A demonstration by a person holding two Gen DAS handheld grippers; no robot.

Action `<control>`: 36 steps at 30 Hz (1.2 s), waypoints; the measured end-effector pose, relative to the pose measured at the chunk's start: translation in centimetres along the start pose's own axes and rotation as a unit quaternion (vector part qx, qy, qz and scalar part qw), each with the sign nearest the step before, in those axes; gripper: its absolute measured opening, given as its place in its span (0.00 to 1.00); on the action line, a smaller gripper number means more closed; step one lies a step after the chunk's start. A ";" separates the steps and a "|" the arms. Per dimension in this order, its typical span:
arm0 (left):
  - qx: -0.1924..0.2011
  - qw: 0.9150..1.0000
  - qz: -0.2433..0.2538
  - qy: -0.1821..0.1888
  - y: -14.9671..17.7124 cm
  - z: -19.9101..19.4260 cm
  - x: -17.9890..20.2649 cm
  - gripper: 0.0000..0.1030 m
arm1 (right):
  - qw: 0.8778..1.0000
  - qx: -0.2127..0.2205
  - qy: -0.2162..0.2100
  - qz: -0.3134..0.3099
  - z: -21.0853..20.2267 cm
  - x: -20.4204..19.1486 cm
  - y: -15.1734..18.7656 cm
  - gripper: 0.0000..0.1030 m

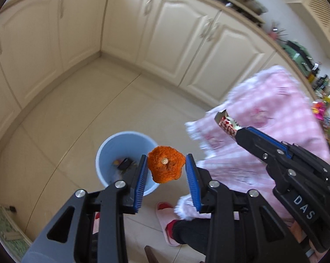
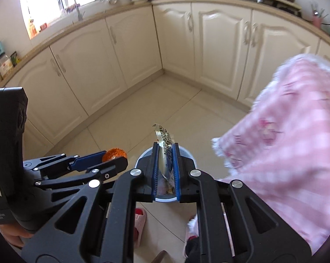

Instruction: Collect trash

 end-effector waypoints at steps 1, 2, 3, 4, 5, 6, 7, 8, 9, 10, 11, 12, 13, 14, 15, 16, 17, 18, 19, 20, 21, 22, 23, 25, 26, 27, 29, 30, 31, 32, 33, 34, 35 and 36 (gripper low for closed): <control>-0.005 1.000 -0.004 -0.003 0.0 0.7 -0.5 0.33 | 1.000 -0.006 0.000 -0.001 1.2 -0.2 0.1 0.12; -0.013 1.000 -0.009 -0.006 0.0 1.8 -1.4 0.33 | 1.000 -0.011 0.001 -0.001 2.0 -0.2 0.1 0.12; -0.018 1.000 -0.012 -0.009 -0.1 2.6 -2.1 0.33 | 1.000 -0.018 0.001 0.000 3.4 -0.3 0.2 0.12; -0.020 1.000 -0.014 -0.011 -0.2 3.1 -2.5 0.33 | 1.000 -0.020 0.002 0.002 4.0 -0.5 0.3 0.12; -0.022 1.000 -0.017 -0.012 -0.4 3.8 -3.0 0.33 | 1.000 -0.023 0.005 0.003 4.6 -0.3 0.4 0.12; -0.023 0.999 -0.020 -0.010 -0.6 4.4 -3.4 0.33 | 1.000 -0.027 0.009 0.006 5.5 -0.2 0.6 0.12; -0.023 0.999 -0.023 -0.008 -0.9 4.8 -3.6 0.33 | 0.999 -0.029 0.010 0.011 6.1 -0.1 0.7 0.12; -0.023 0.999 -0.027 -0.004 -1.1 5.4 -4.0 0.33 | 0.999 -0.033 0.013 0.015 6.8 0.1 0.7 0.12; -0.020 0.999 -0.031 0.000 -1.2 5.9 -4.3 0.33 | 0.999 -0.035 0.015 0.016 7.1 0.2 0.6 0.12; -0.017 0.999 -0.033 0.003 -1.3 6.2 -4.4 0.34 | 0.999 -0.035 0.018 0.018 7.6 0.4 0.7 0.12; -0.010 0.999 -0.043 0.012 -1.4 6.7 -4.7 0.34 | 0.999 -0.036 0.020 0.019 7.9 0.4 0.6 0.12; -0.009 0.998 -0.058 0.022 -1.3 7.2 -5.1 0.41 | 0.999 -0.039 0.023 0.021 8.4 0.5 0.7 0.12; -0.012 0.997 -0.070 0.026 -1.1 7.7 -5.4 0.53 | 0.999 -0.041 0.024 0.022 8.7 0.6 0.7 0.12; -0.013 0.996 -0.086 0.029 -0.9 8.2 -5.8 0.55 | 0.998 -0.043 0.026 0.024 9.1 0.6 0.8 0.12; -0.013 0.995 -0.090 0.029 -0.7 8.4 -6.1 0.55 | 0.998 -0.046 0.027 0.024 9.4 0.6 1.0 0.12; -0.016 0.996 -0.089 0.026 -0.6 8.5 -6.1 0.55 | 0.998 -0.050 0.028 0.025 9.8 0.6 1.1 0.12; -0.019 0.996 -0.087 0.021 -0.4 8.8 -6.2 0.55 | 0.998 -0.053 0.029 0.026 10.1 0.6 1.2 0.12; -0.021 0.996 -0.086 0.016 -0.3 8.9 -6.4 0.55 | 0.998 -0.055 0.030 0.026 10.3 0.5 1.3 0.12; -0.022 0.996 -0.087 0.015 -0.2 9.0 -6.6 0.55 | 0.998 -0.057 0.031 0.026 10.5 0.4 1.3 0.12; -0.022 0.996 -0.089 0.014 0.0 9.1 -6.8 0.55 | 0.997 -0.060 0.031 0.027 10.7 0.3 1.3 0.12; -0.023 0.996 -0.090 0.013 0.3 9.2 -7.0 0.55 | 0.997 -0.061 0.031 0.027 10.9 0.2 1.4 0.12; -0.024 0.995 -0.092 0.011 0.5 9.2 -7.3 0.55 | 0.997 -0.062 0.032 0.026 11.1 0.0 1.3 0.12; -0.026 0.995 -0.095 0.006 0.8 9.3 -7.7 0.55 | 0.997 -0.063 0.032 0.025 11.4 -0.2 1.3 0.12; -0.031 0.995 -0.095 -0.002 0.9 9.5 -8.0 0.55 | 0.997 -0.065 0.033 0.024 11.8 -0.4 1.3 0.12; -0.031 0.995 -0.094 -0.007 1.0 9.5 -8.2 0.55 | 0.997 -0.066 0.034 0.024 12.0 -0.6 1.2 0.12; -0.030 0.995 -0.093 -0.009 1.0 9.4 -8.4 0.55 | 0.997 -0.067 0.034 0.025 12.3 -0.6 1.2 0.12; -0.028 0.995 -0.095 -0.010 1.1 9.3 -8.8 0.55 | 0.997 -0.069 0.033 0.028 12.7 -0.9 1.1 0.12; -0.028 0.995 -0.095 -0.011 1.2 9.2 -9.0 0.55 | 0.997 -0.069 0.033 0.027 12.9 -0.9 1.1 0.12; -0.028 0.995 -0.095 -0.013 1.2 9.2 -9.1 0.55 | 0.997 -0.069 0.033 0.026 13.1 -1.1 1.0 0.12; -0.029 0.995 -0.095 -0.020 1.3 9.2 -9.3 0.55 | 0.997 -0.069 0.032 0.025 13.3 -1.3 0.9 0.12; -0.031 0.995 -0.094 -0.026 1.3 9.2 -9.4 0.55 | 0.997 -0.068 0.032 0.024 13.4 -1.4 0.9 0.12; -0.031 0.995 -0.093 -0.029 1.3 9.2 -9.5 0.55 | 0.997 -0.068 0.031 0.022 13.6 -1.6 0.8 0.12; -0.032 0.995 -0.094 -0.031 1.4 9.1 -9.6 0.56 | 0.997 -0.068 0.031 0.021 13.7 -1.9 0.8 0.12; -0.033 0.994 -0.096 -0.031 1.4 9.1 -9.7 0.56 | 0.997 -0.066 0.031 0.020 13.8 -2.1 0.7 0.12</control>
Point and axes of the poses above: each gripper's, at about its wrist camera, not at the fingertips, and z roughly the way its jaws point, x to its right, y to its underside, the point moved 2 cm from there along z, roughly the way its jaws point, and after that the axes turned 13 degrees about z, right-handed, at the moved point
